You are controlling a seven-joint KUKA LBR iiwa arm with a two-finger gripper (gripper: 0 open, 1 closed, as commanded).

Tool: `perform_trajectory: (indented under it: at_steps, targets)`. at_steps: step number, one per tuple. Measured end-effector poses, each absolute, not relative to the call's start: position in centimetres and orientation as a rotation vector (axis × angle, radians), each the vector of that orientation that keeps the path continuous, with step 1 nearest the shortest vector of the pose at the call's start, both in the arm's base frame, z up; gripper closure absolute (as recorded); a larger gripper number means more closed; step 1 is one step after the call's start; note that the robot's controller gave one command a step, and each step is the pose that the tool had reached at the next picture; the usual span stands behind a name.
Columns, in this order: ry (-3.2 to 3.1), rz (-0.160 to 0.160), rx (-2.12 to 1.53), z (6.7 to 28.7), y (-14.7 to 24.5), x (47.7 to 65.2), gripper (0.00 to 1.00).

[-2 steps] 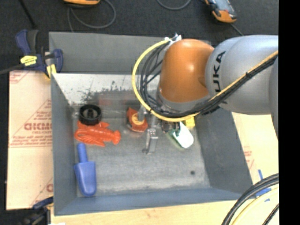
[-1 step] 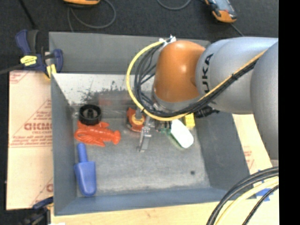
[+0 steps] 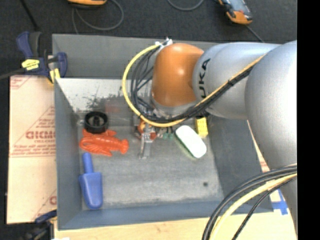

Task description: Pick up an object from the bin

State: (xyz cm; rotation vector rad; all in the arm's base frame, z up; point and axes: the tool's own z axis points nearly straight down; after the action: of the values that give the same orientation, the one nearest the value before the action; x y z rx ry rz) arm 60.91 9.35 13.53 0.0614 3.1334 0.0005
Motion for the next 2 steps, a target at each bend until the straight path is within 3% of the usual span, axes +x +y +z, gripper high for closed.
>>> perform_trajectory:
  at_steps: [1, 2]
  targets:
    - [3.14, 0.001, -0.032, 11.8, 9.7, 61.3, 0.0]
    - [3.124, 0.002, 0.27, 9.8, 11.5, 61.9, 0.0]
